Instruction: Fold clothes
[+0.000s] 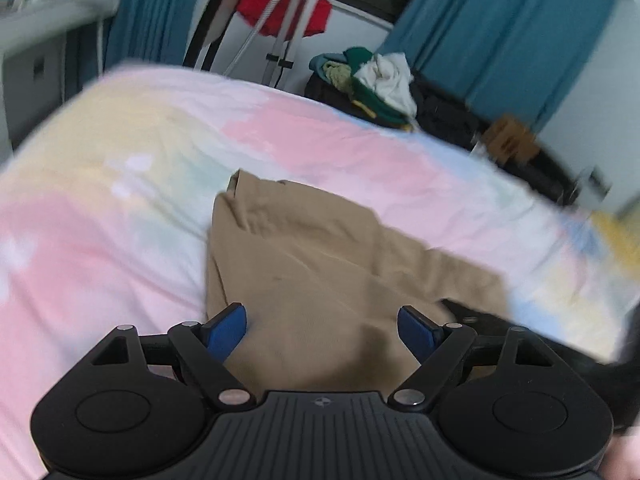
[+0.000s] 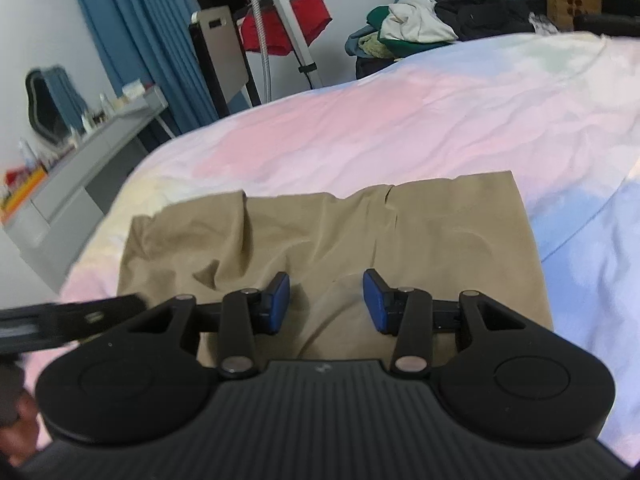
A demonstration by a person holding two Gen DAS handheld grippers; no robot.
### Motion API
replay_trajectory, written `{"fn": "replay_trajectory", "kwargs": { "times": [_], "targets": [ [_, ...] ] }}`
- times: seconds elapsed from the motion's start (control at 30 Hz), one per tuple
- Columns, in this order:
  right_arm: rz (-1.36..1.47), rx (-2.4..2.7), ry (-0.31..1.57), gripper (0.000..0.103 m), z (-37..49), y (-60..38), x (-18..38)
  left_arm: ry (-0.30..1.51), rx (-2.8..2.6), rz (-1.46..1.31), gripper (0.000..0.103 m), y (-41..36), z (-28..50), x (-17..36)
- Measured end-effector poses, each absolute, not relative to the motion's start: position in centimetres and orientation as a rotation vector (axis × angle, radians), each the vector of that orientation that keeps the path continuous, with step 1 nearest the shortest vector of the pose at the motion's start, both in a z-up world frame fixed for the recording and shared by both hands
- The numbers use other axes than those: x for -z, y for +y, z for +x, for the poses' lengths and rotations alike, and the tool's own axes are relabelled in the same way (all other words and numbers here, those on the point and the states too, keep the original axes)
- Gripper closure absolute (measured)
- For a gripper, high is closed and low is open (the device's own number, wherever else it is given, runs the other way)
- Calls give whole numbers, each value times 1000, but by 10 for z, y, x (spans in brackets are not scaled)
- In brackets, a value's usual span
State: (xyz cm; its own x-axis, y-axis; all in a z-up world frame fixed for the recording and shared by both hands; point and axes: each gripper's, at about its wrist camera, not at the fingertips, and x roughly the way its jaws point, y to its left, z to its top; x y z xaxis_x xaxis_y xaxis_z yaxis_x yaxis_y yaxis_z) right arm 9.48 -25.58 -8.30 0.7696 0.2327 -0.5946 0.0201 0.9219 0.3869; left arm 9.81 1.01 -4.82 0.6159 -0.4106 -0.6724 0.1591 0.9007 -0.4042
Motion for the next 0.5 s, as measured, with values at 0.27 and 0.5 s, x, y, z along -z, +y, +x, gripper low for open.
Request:
{"fn": "replay_trajectory", "kwargs": {
  "times": [0.27, 0.5],
  "targets": [
    [543, -137, 634, 59, 86, -270, 72, 1069, 414, -1017, 10, 58, 92, 105],
    [854, -276, 658, 59, 80, -279, 75, 1026, 302, -1152, 35, 64, 117, 145]
  ]
}}
